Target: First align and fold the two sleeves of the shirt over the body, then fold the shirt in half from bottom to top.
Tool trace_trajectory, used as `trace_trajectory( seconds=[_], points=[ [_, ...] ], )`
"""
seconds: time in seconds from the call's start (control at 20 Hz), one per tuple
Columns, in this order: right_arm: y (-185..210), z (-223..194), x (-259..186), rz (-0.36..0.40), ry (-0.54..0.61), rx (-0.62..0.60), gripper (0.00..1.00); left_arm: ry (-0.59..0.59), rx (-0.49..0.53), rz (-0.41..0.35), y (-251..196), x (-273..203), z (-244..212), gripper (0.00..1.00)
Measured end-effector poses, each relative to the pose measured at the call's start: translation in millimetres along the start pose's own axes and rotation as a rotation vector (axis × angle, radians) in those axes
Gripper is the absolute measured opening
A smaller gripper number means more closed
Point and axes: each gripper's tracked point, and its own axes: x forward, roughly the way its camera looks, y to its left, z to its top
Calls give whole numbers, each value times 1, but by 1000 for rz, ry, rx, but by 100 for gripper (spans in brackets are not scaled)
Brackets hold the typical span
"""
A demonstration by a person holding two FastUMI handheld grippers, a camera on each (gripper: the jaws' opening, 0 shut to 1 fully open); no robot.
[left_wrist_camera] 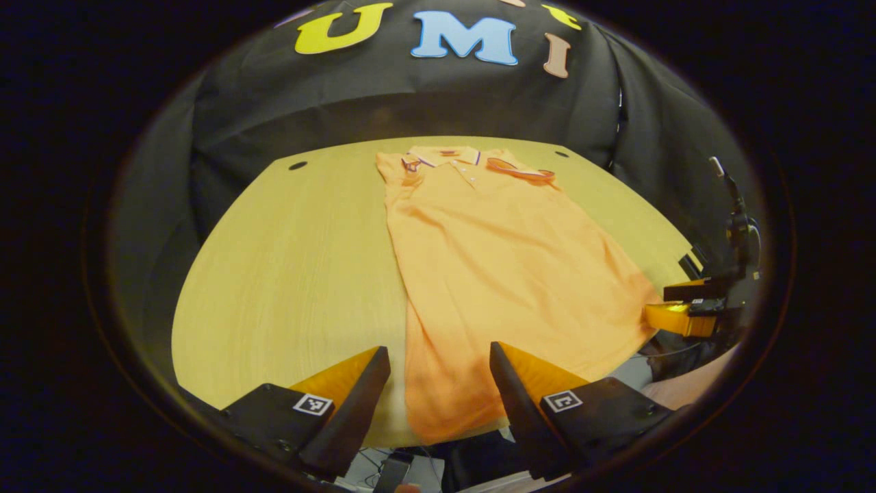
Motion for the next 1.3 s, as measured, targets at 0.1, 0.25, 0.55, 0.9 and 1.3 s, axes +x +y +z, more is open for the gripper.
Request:
trace_trajectory(
  seconds=[0.1, 0.25, 0.55, 0.9, 1.3],
  points=[
    [0, -3, 0, 4, 1, 9, 96, 9, -4, -3, -4, -3, -12, 96],
    [1, -2, 1, 5, -10, 13, 97, 26, -4, -9, -10, -4, -28, 96],
    [3, -4, 2, 5, -37, 18, 97, 14, 28, 29, -16, -2, -32, 96],
    [13, 1, 1, 25, -57, 12, 47, -2, 89, 34, -33, 7, -30, 22],
    [22, 10, -3, 137, -24, 134, 2, -14, 31, 79, -32, 2, -19, 7]
  ],
)
